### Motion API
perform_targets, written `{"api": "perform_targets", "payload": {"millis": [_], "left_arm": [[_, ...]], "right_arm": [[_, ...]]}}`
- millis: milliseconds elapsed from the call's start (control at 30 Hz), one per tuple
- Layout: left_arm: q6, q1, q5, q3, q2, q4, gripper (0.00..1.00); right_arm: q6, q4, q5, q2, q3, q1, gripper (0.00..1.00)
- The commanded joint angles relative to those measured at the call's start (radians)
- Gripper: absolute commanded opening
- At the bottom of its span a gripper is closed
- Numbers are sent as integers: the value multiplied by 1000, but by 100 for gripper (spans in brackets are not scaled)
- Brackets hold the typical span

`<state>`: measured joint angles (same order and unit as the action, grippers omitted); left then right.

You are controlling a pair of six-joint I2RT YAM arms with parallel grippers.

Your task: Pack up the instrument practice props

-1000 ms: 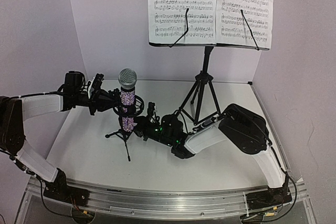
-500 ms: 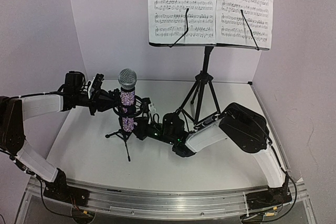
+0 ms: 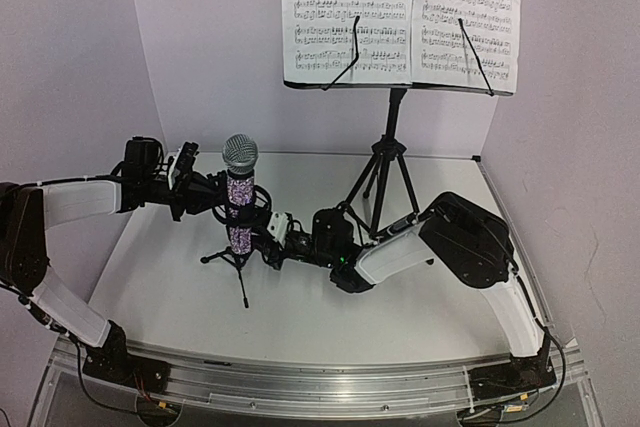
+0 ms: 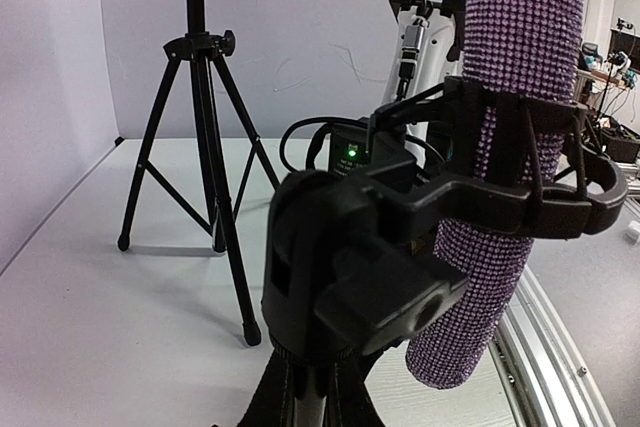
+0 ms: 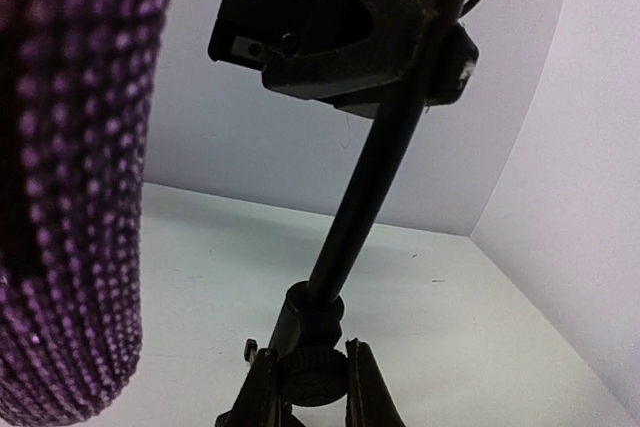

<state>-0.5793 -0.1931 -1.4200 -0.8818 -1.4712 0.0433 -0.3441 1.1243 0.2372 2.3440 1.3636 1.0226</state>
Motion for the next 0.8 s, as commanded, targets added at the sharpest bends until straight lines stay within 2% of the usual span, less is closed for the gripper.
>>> {"api": "perform_targets", "payload": {"millis": [0,33,133,233,267,300,367,433,633,700,767], "left_arm": [[18,-5,104,42,-48,-132,0],[18,-6,104,43,-47,-132,0],[12,-5,107,49,-47,-134,0],[-25,-6,115,67,-46,-146,0],[-50,-6,119,77,-46,-152,0],[-75,-6,127,87,-46,-159,0],[-124,-5,139,98,-50,-176,0],[-168,0,152,109,-64,-190,0],[-365,5,202,125,-114,-337,0],[-543,5,229,123,-140,-485,0],[-620,6,265,136,-155,-538,0]], "right_arm": [[-165,-103,87,-4,8,22,0],[-174,-102,61,-7,1,23,3],[-147,-91,-21,-27,-19,23,34],[-114,-55,-61,-58,-58,26,48],[-107,-47,-71,-73,-77,29,58],[-100,-43,-77,-84,-97,32,76],[-76,-38,-96,-118,-135,35,86],[-46,-33,-98,-148,-179,38,89],[8,-29,-108,-221,-260,64,89],[14,-30,-127,-239,-276,74,89],[31,-29,-145,-254,-292,82,89]]}}
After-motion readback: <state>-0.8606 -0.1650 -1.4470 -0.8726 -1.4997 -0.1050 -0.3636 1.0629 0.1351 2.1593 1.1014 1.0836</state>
